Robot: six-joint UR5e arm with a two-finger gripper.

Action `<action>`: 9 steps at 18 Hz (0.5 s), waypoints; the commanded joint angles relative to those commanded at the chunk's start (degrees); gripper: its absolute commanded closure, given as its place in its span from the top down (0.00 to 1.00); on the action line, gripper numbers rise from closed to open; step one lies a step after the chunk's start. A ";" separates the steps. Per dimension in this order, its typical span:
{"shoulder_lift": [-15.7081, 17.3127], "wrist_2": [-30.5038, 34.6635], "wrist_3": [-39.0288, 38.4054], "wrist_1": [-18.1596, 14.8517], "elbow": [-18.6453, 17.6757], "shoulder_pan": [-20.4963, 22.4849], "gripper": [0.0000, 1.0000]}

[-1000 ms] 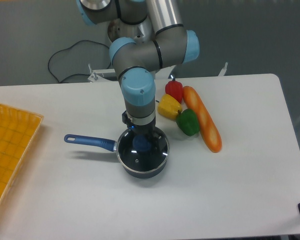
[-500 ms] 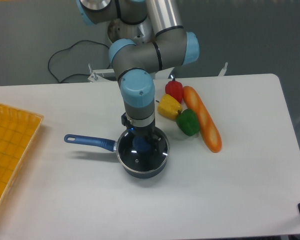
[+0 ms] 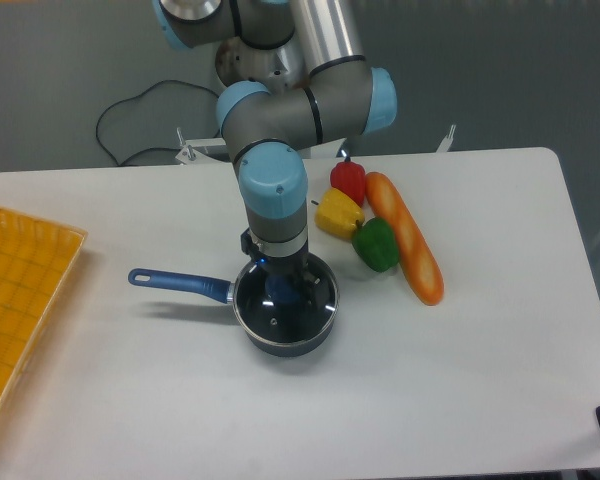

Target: Open the lid

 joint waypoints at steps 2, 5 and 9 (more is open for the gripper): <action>0.09 0.00 0.17 0.00 0.00 0.00 0.86; 0.09 0.00 0.18 0.00 0.09 0.00 0.76; 0.09 0.09 0.35 -0.09 0.09 0.00 0.66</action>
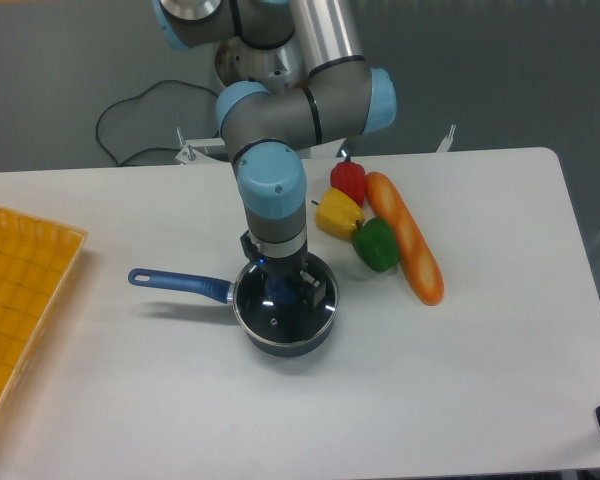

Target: Open the lid

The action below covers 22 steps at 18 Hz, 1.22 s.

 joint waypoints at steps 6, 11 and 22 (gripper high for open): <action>0.26 -0.09 0.09 -0.17 0.00 0.00 0.49; 0.44 -0.09 0.18 -0.53 0.00 0.09 0.40; 1.58 0.26 0.44 -4.91 2.63 1.75 0.40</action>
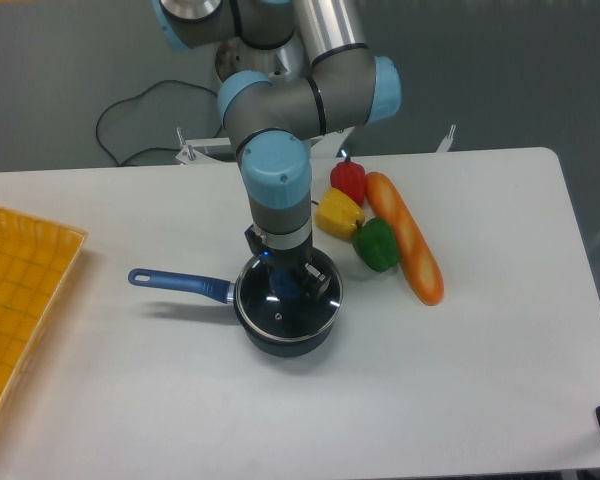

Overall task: Open the lid
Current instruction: 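Lift the glass lid up off the saucepan toward the bread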

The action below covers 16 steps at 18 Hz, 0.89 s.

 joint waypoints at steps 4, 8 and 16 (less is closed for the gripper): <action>-0.09 -0.09 2.81 -1.86 1.85 2.20 0.40; 0.52 -0.17 7.46 -4.40 2.29 5.97 0.40; 0.36 -0.26 11.78 -6.43 5.45 10.81 0.40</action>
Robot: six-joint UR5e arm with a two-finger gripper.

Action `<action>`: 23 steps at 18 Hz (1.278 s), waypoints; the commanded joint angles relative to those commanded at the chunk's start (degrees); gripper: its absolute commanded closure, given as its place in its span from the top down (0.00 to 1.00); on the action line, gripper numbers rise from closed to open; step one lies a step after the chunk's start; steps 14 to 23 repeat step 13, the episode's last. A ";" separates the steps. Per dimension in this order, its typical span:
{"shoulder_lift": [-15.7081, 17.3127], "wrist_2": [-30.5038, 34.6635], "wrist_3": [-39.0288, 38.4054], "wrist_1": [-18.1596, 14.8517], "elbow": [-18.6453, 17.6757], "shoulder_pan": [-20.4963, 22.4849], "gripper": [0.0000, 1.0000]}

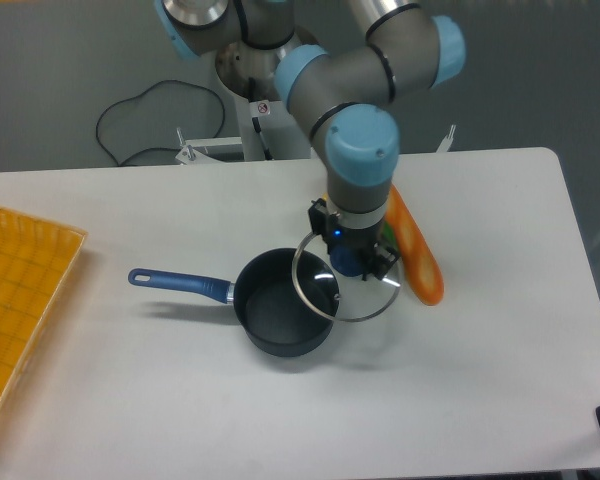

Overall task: Open the lid
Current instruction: 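Lift the glass lid up off the saucepan toward the bread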

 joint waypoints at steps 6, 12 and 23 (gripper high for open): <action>-1.32 -0.09 0.00 0.18 1.15 1.14 0.40; -2.29 -0.18 0.09 0.44 1.94 1.67 0.40; -2.38 -0.18 0.09 0.44 2.03 1.67 0.40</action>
